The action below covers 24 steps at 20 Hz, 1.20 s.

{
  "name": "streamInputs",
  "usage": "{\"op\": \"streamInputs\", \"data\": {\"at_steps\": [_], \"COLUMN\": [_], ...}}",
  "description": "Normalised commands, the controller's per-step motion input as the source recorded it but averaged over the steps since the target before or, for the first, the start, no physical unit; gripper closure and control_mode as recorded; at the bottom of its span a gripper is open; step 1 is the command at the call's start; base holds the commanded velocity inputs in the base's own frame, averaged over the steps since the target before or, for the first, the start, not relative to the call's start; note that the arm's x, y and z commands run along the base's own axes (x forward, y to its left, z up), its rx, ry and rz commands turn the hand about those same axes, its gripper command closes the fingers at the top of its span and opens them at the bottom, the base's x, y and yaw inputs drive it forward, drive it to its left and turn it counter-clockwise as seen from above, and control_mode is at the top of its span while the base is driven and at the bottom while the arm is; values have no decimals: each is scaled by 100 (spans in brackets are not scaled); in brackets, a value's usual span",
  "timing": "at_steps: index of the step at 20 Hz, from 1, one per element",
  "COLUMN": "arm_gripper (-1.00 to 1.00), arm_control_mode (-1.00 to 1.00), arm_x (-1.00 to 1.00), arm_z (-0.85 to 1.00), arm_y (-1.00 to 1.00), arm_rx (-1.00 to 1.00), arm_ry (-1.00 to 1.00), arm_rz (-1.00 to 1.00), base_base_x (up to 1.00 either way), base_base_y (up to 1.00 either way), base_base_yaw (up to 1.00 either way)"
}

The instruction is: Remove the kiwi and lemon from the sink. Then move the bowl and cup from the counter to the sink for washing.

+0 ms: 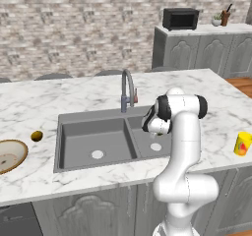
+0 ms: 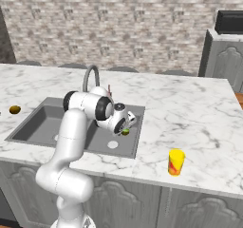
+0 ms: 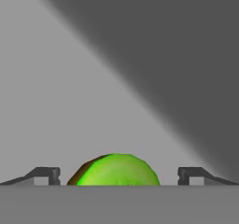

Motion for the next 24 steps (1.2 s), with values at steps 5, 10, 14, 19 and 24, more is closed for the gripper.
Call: {"op": "streamInputs", "data": {"at_steps": [5,10,14,19,24], "arm_gripper": [-100,100,100,100,100], "arm_control_mode": [-100,-100,-100,-100,-100], "arm_x": [6,3,0,0,0], "arm_z": [-19,-21,-23,-23,-21], "arm_y": [-4,-3,-8,-14,-13], "arm_rx": [-1,-2,-5,-7,-6], "arm_ry": [0,0,2,3,1], "arm_rz": [-3,-4,-9,-11,-11], "base_base_x": [0,0,0,0,0], "base_base_y": [0,0,0,0,0], "base_base_yaw": [0,0,0,0,0]}}
